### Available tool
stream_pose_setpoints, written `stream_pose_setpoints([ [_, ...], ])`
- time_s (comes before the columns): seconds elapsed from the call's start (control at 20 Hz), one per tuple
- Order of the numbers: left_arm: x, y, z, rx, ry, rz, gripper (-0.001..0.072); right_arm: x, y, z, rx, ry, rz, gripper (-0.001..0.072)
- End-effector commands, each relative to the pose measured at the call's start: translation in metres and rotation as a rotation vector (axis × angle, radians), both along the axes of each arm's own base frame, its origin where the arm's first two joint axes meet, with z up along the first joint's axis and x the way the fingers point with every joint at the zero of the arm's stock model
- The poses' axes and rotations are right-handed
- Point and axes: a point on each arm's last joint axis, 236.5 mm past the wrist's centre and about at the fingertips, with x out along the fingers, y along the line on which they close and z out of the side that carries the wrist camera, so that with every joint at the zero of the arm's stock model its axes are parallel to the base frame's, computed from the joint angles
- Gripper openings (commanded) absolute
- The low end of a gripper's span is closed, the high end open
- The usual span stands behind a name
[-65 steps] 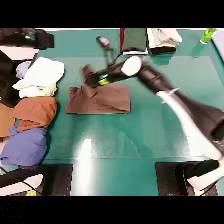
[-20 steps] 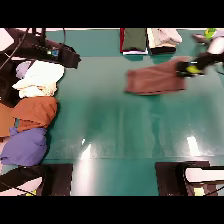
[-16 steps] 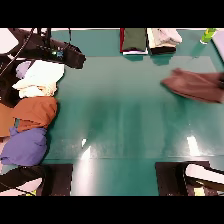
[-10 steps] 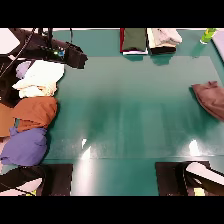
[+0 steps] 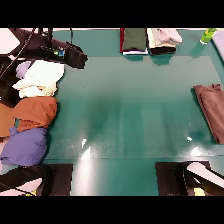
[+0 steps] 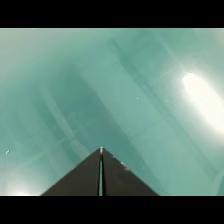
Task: Fold the shirts.
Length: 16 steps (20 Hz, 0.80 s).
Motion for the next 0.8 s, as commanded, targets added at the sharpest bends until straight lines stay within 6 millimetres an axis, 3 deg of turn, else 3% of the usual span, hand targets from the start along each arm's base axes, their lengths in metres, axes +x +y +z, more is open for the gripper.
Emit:
stream_pose_setpoints([
  [0.0,0.0,0.0,0.0,0.001,0.0,-0.001,0.0026,0.037,0.016,0.034,0.035,-0.111,0.055,0.0473],
  [0.1,0.001,0.0,0.0,0.004,-0.008,-0.004,0.0026,0.094,0.059,0.06,0.096,-0.257,0.177,0.0472],
  [0.2,0.001,0.002,-0.001,0.013,-0.009,0.0,0.0027,0.144,0.122,0.079,0.15,-0.354,0.353,0.0472],
  [0.35,0.001,0.001,0.0,0.009,-0.008,0.0,0.0026,0.185,0.221,0.088,0.156,-0.381,0.651,0.0471],
  [0.5,0.001,0.001,0.0,0.006,-0.008,0.0,0.0027,0.204,0.308,0.095,0.162,-0.429,0.884,0.045],
  [0.65,0.001,0.001,0.0,0.006,-0.008,0.0,0.0026,0.205,0.373,0.103,0.173,-0.476,1.045,0.0437],
  [0.7,0.001,0.001,0.0,0.006,-0.008,0.0,0.0026,0.203,0.387,0.104,0.179,-0.483,1.078,0.0382],
  [0.75,0.001,0.001,0.0,0.006,-0.008,0.0,0.0026,0.199,0.399,0.103,0.189,-0.477,1.111,0.0216],
])
